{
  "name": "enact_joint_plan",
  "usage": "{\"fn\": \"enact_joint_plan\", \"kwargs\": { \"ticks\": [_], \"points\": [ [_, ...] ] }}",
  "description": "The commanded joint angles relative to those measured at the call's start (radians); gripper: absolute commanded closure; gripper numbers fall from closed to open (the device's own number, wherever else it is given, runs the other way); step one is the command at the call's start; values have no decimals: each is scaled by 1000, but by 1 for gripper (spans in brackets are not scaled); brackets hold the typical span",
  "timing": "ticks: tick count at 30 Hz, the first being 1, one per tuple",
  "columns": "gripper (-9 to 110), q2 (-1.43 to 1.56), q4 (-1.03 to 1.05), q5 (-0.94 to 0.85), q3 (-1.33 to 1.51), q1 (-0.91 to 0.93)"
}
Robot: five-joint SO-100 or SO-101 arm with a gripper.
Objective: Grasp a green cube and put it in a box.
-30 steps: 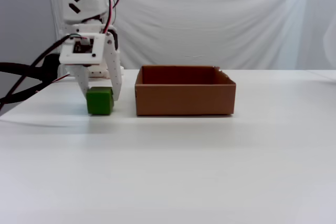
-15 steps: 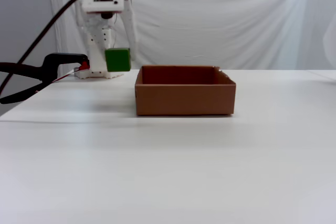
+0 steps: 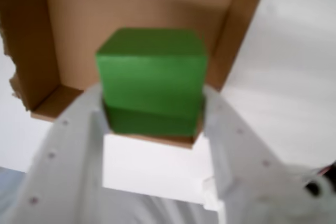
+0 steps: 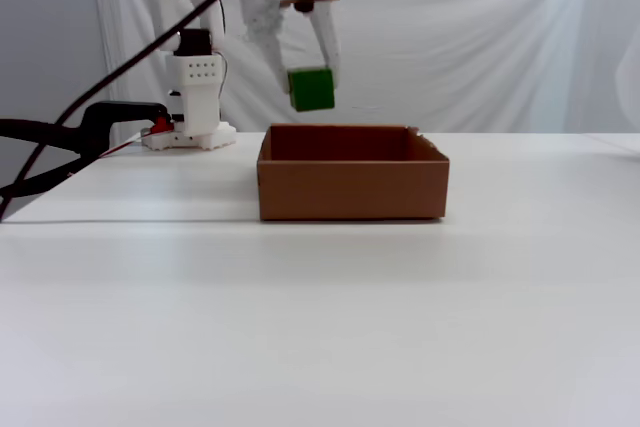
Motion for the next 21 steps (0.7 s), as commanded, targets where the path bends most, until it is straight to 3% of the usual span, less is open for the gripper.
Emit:
{"fn": "enact_joint_plan", "kwargs": {
  "ticks": [1,21],
  "points": [
    [88,-38,2,8,-63,-31],
    [87,-348,-44,25,-209,-104]
  ]
}}
